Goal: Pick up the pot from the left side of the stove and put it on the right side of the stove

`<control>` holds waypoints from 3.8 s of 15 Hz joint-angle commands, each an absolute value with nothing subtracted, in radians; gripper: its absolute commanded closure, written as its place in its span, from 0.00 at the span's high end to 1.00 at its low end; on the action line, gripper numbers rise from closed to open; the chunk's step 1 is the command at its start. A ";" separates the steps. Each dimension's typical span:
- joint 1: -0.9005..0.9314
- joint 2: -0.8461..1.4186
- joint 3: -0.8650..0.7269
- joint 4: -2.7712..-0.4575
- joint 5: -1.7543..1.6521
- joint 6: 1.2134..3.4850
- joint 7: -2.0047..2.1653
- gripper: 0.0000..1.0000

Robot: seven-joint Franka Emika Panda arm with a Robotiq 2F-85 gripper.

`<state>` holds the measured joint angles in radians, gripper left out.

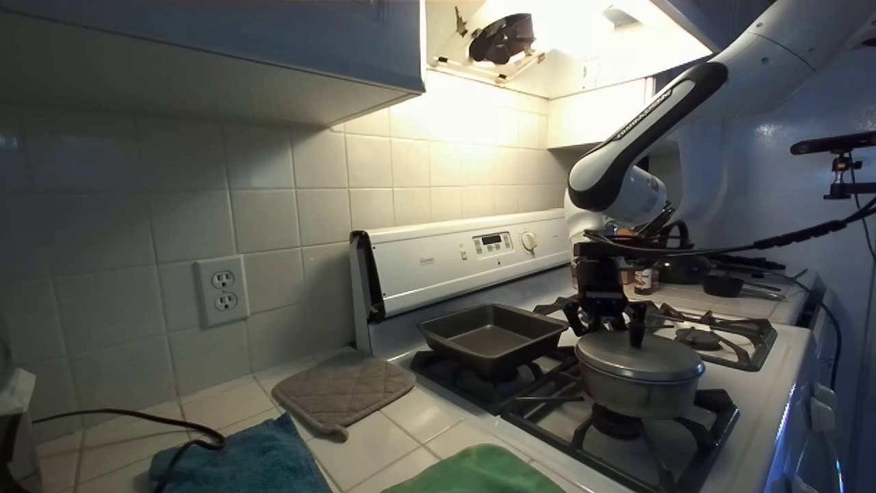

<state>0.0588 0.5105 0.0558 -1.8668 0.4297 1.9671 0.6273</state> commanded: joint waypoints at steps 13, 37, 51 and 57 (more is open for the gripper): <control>0.053 0.516 0.052 -1.845 0.464 1.891 0.618 0.12; -0.030 0.395 -0.036 -1.931 0.456 1.803 0.509 0.12; -0.087 0.358 -0.108 -1.947 0.434 1.766 0.461 0.12; -0.109 0.359 -0.137 -1.947 0.426 1.760 0.452 0.12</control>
<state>-0.0913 0.3979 -0.1286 -1.9147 0.4283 1.7795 0.4761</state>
